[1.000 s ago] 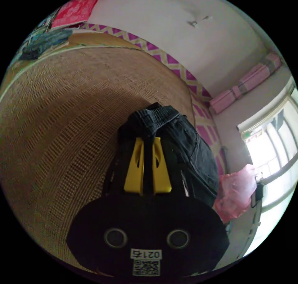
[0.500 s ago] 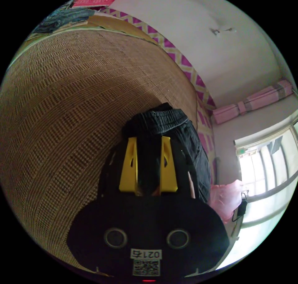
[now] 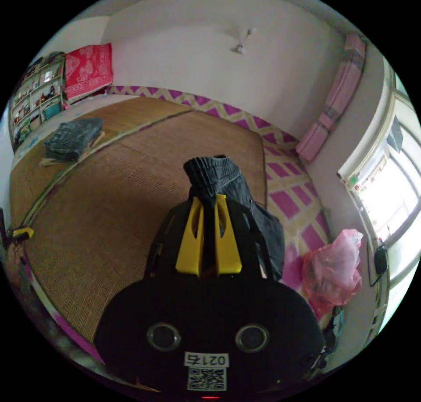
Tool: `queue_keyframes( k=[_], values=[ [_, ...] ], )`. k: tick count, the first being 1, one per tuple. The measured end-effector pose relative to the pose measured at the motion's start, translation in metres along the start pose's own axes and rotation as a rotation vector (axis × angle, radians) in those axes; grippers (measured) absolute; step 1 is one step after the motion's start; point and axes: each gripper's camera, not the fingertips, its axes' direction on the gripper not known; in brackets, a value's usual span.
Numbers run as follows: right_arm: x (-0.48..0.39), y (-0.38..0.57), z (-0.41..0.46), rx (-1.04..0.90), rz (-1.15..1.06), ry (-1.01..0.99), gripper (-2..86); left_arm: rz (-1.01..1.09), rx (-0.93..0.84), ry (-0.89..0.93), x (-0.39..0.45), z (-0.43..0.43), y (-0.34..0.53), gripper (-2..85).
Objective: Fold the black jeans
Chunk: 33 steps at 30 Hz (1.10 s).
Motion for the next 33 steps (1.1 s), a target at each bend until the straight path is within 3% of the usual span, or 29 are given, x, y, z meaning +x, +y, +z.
queue_keyframes(
  k=[3,7,12,15,17,22,27,29,33],
  values=[
    [-0.057,-0.018,-0.091,0.064,-0.084,-0.095,3.5,-0.011,0.012,0.03,0.0,-0.008,0.003,-1.0],
    [-0.211,-0.021,-0.158,0.08,-0.246,-0.281,3.8,-0.009,0.027,0.063,0.006,-0.025,0.01,-1.0],
    [-0.4,0.007,-0.129,-0.052,-0.411,-0.475,4.1,-0.02,0.006,0.057,0.004,-0.043,0.03,-1.0],
    [-0.425,0.018,-0.142,-0.059,-0.416,-0.469,5.4,-0.051,0.009,0.051,-0.008,-0.06,0.048,-1.0],
    [-0.417,0.019,-0.168,-0.024,-0.448,-0.386,6.8,-0.075,0.017,0.048,-0.016,-0.069,0.056,-1.0],
    [-0.367,0.003,-0.225,-0.005,-0.491,-0.452,10.6,-0.118,0.035,0.082,-0.025,-0.077,0.067,-1.0],
    [-0.338,-0.031,-0.232,0.017,-0.49,-0.391,7.8,-0.117,0.029,0.106,-0.012,-0.07,0.068,-1.0],
    [-0.292,-0.056,-0.239,0.031,-0.349,-0.465,5.5,-0.109,0.026,0.106,-0.005,-0.069,0.069,-1.0],
    [-0.08,-0.108,-0.258,0.128,0.131,-0.783,4.3,-0.088,0.016,0.103,0.007,-0.062,0.066,-1.0]
  ],
)
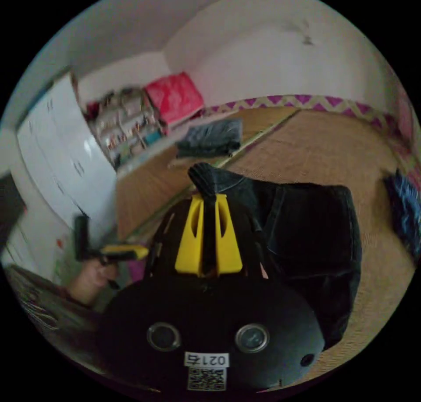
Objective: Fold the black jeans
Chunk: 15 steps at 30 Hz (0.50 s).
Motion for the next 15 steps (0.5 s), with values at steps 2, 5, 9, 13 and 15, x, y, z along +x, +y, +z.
queue_keyframes(
  k=[2,5,9,13,15],
  values=[
    [0.071,-0.024,-0.087,0.126,0.165,-0.077,4.1,0.013,-0.007,0.002,0.006,0.008,-0.003,-1.0],
    [0.17,-0.038,-0.241,0.317,0.308,-0.062,4.2,0.052,-0.023,0.023,0.021,0.026,-0.011,-1.0],
    [0.278,-0.021,-0.428,0.485,0.444,0.173,4.2,0.104,-0.04,0.024,0.044,0.057,-0.027,-1.0],
    [0.405,0.038,-0.515,0.519,0.744,0.257,3.8,0.105,-0.078,0.023,0.054,0.091,-0.046,-1.0],
    [0.456,0.074,-0.518,0.491,0.889,0.243,3.5,0.086,-0.099,0.01,0.053,0.107,-0.055,-1.0]
  ],
)
